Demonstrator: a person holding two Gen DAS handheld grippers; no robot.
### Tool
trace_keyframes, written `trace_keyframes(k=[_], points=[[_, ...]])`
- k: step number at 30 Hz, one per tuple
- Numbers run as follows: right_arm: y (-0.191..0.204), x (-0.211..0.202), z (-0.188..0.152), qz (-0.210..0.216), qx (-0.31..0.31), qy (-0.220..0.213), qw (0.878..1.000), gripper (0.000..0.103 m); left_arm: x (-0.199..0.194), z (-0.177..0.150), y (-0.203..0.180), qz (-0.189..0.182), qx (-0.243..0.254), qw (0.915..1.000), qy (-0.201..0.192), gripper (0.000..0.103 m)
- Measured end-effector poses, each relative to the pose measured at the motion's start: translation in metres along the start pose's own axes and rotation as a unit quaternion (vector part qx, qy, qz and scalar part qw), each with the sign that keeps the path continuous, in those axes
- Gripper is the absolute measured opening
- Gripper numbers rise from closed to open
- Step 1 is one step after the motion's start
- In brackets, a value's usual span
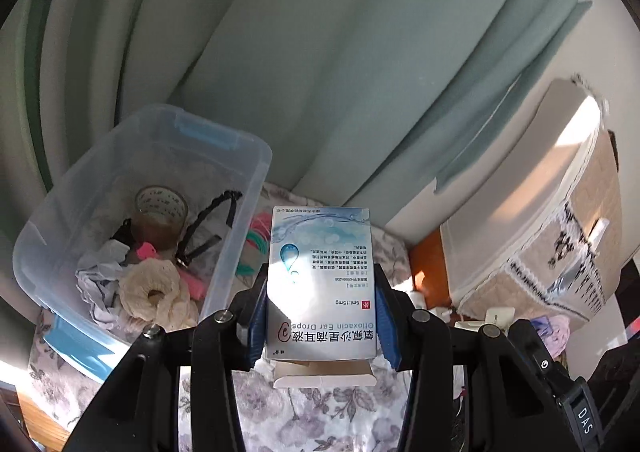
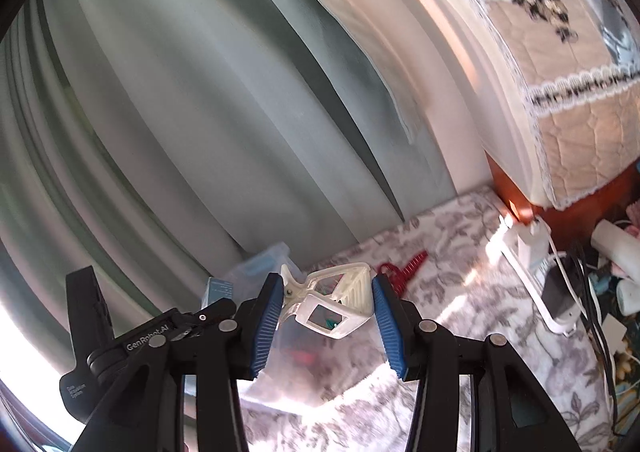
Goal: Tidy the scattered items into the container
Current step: 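Lift the ear-drop box and cream claw clip and carry both over the clear box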
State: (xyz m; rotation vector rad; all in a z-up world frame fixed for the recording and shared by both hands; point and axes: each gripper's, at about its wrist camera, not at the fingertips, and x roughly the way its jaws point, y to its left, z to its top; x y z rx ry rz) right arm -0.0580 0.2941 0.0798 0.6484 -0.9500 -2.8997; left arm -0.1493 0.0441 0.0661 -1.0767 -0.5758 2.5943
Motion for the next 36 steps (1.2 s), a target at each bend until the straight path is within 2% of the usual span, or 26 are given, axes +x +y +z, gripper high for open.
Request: trace_keyframes(k=[3, 7, 14, 24, 36], points=[[0.016, -0.005, 0.008, 0.008, -0.003, -0.018, 1.0, 0.049, -0.018, 0.01, 0.016, 0.006, -0.022, 0.9994, -0.027, 0.047], [0.032, -0.011, 0.003, 0.005, -0.003, -0.029, 1.0, 0.049, -0.042, 0.001, 0.051, 0.006, -0.064, 0.9965, -0.053, 0.047], [0.055, 0.003, -0.022, 0.024, -0.014, -0.004, 1.0, 0.049, -0.058, -0.007, 0.098, 0.023, -0.11, 0.9914, -0.067, 0.047], [0.093, 0.039, -0.058, 0.032, -0.065, 0.055, 0.996, 0.049, -0.052, -0.01, 0.141, 0.03, -0.151, 0.9863, -0.06, 0.047], [0.117, 0.078, -0.083, 0.035, -0.101, 0.095, 0.99, 0.049, -0.041, -0.011, 0.171, 0.027, -0.177, 0.9825, -0.05, 0.047]])
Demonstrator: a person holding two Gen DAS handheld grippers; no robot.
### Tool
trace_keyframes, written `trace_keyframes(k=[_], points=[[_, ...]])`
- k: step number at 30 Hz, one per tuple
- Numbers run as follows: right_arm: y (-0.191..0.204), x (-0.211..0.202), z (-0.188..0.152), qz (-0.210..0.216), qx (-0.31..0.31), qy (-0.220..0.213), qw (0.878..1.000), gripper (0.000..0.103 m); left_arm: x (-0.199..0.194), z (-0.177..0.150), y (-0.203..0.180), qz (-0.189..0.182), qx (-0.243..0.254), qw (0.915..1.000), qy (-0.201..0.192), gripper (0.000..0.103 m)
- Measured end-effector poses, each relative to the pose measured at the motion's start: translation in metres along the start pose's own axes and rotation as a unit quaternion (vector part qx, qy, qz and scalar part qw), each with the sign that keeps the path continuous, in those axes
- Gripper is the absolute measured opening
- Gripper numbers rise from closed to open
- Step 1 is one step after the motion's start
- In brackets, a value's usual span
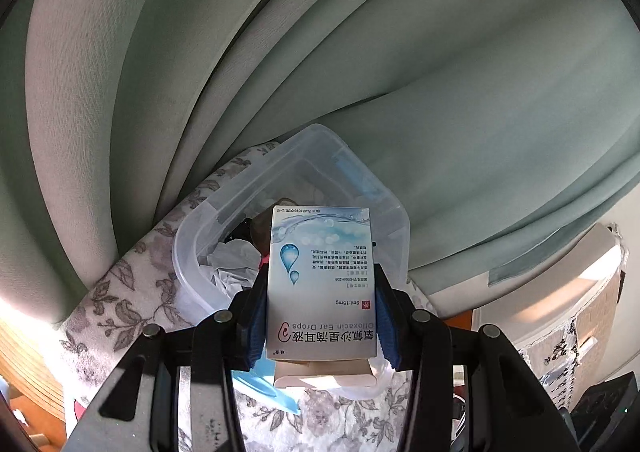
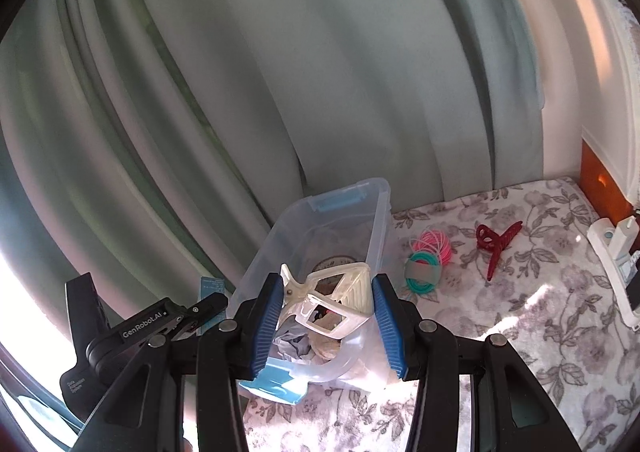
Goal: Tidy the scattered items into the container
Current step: 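Lift the ear-drop box and cream claw clip and carry both over the clear box, then open the left gripper dropping the ear-drop box while the right gripper releases the claw clip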
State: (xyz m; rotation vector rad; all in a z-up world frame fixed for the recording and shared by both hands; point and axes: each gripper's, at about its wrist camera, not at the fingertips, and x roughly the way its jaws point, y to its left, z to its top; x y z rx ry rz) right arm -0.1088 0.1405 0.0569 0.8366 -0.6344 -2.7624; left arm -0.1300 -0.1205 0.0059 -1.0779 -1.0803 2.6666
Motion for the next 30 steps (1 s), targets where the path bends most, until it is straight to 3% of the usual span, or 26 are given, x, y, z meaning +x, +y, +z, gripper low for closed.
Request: trace_keyframes(k=[14, 30], points=[[0.025, 0.042, -0.007, 0.006, -0.037, 0.038, 0.999, 0.049, 0.019, 0.005, 0.019, 0.007, -0.011, 0.9998, 0.017, 0.047], [0.028, 0.074, -0.014, 0.005, -0.057, 0.079, 0.995, 0.049, 0.039, 0.008, 0.019, -0.003, -0.003, 0.9995, 0.031, 0.047]])
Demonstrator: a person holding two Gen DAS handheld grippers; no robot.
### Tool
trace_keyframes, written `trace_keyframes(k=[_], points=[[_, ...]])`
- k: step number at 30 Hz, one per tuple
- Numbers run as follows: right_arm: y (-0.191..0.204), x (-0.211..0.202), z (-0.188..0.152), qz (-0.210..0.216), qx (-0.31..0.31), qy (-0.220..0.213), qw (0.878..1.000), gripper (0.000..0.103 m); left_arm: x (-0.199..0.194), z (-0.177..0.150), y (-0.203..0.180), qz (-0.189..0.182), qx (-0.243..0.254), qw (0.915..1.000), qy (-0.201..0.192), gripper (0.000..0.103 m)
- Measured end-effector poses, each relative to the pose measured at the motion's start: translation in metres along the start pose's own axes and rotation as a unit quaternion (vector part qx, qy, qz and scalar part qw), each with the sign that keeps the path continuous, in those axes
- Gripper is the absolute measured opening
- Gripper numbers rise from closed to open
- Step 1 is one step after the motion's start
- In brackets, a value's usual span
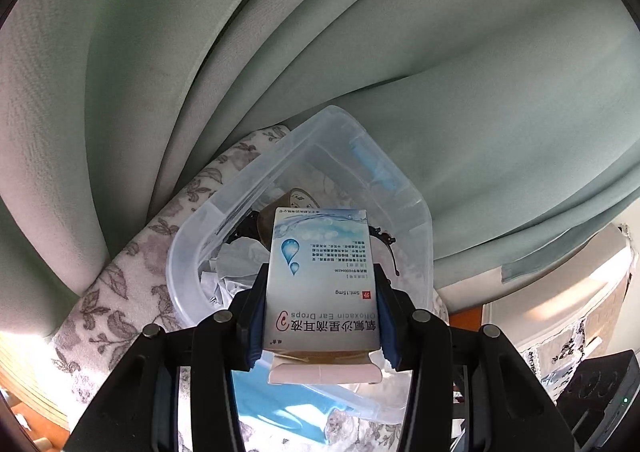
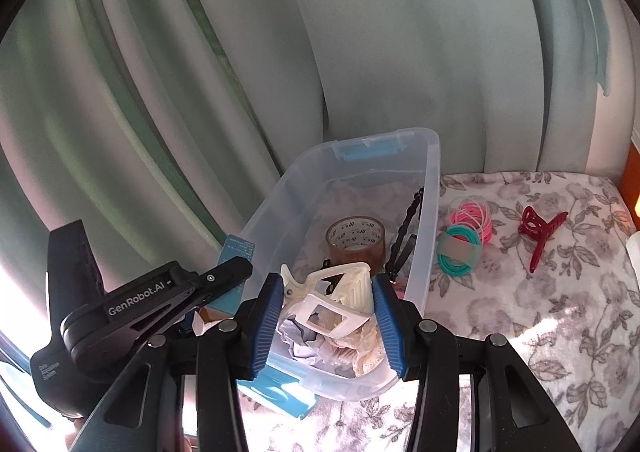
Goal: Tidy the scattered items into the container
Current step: 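Open the left gripper dropping the ear-drop box while the right gripper releases the claw clip, then withdraw both grippers from the box toward the red claw clip and hair ties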
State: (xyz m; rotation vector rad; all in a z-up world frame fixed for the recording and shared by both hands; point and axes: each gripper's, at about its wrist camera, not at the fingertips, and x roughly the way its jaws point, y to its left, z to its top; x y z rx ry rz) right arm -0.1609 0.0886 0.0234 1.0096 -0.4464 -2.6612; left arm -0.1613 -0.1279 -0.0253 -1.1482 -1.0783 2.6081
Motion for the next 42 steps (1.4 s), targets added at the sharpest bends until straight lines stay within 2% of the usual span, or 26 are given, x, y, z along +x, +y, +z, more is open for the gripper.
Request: trace_keyframes(k=[12, 21, 30, 42], points=[[-0.004, 0.008, -0.001, -0.006, 0.003, 0.015, 1.0, 0.05, 0.004, -0.002, -0.001, 0.008, 0.001, 0.9999, 0.008, 0.047], [-0.008, 0.005, -0.001, -0.005, 0.008, 0.017, 1.0, 0.05, 0.002, -0.004, -0.005, 0.006, 0.004, 0.9999, 0.013, 0.054], [-0.012, -0.009, -0.001, -0.003, 0.016, 0.007, 1.0, 0.05, -0.004, -0.007, -0.012, 0.017, 0.009, 0.9996, 0.02, 0.055], [-0.026, -0.044, 0.001, -0.009, 0.04, -0.02, 0.999, 0.052, -0.022, -0.019, -0.041, 0.024, 0.047, 0.9985, 0.014, 0.055]])
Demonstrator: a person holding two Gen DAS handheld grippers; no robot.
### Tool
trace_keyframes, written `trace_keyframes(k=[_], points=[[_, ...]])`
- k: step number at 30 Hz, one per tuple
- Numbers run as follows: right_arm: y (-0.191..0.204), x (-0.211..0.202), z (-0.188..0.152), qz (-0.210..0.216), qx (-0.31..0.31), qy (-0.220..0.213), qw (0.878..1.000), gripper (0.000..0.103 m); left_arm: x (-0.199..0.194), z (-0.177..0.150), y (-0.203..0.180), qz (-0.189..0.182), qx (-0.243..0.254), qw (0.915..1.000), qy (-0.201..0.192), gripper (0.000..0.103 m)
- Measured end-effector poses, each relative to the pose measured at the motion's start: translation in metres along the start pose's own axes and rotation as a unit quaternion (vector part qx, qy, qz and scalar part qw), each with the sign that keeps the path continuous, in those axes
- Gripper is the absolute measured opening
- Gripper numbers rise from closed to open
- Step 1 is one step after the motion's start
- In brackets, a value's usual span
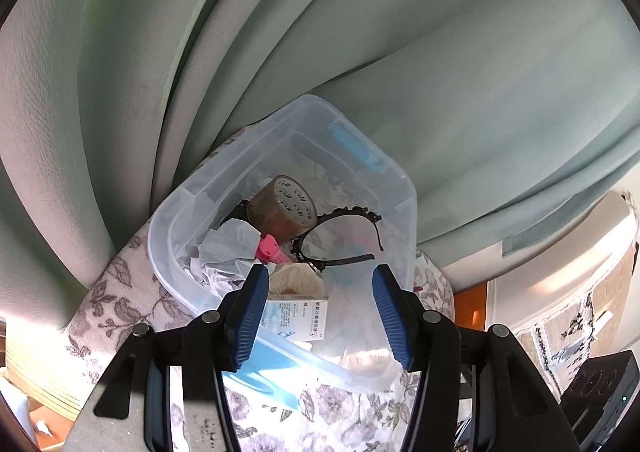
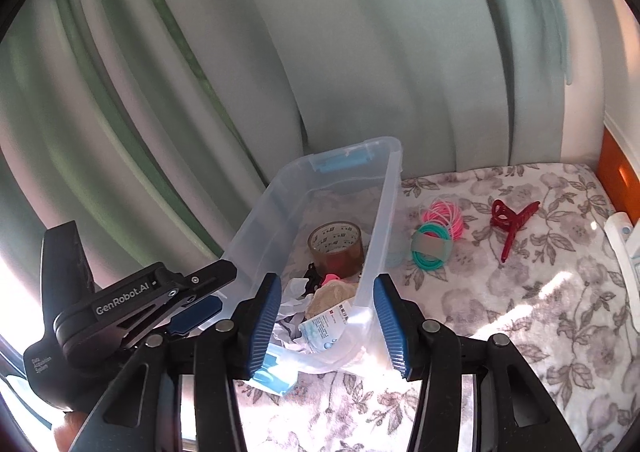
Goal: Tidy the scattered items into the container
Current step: 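Withdraw both grippers from the box toward the red claw clip and hair ties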
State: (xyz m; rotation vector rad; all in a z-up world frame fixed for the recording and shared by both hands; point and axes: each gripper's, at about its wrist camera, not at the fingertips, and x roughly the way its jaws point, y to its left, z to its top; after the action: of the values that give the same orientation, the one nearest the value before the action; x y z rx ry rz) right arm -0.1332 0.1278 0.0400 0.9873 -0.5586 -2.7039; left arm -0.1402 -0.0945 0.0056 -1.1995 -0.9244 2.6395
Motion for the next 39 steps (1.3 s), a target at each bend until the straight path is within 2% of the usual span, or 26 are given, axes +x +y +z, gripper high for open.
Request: trace_keyframes(k=[14, 21, 33, 39], points=[[-0.03, -0.051, -0.002, 0.006, 0.025, -0.038, 0.999, 0.054, -0.023, -0.025, -0.057, 0.008, 0.075, 0.9971, -0.01, 0.055], [-0.061, -0.075, -0.01, 0.005, 0.052, -0.06, 0.997, 0.055, -0.028, -0.045, -0.089, 0.015, 0.119, 0.9927, -0.011, 0.055], [-0.127, -0.101, -0.023, -0.003, 0.118, -0.086, 0.989, 0.056, -0.004, -0.089, -0.144, 0.028, 0.203, 0.9786, 0.018, 0.055], [-0.15, -0.101, -0.029, -0.007, 0.137, -0.082, 0.987, 0.056, 0.02, -0.107, -0.155, 0.049, 0.225, 0.9723, 0.041, 0.055]])
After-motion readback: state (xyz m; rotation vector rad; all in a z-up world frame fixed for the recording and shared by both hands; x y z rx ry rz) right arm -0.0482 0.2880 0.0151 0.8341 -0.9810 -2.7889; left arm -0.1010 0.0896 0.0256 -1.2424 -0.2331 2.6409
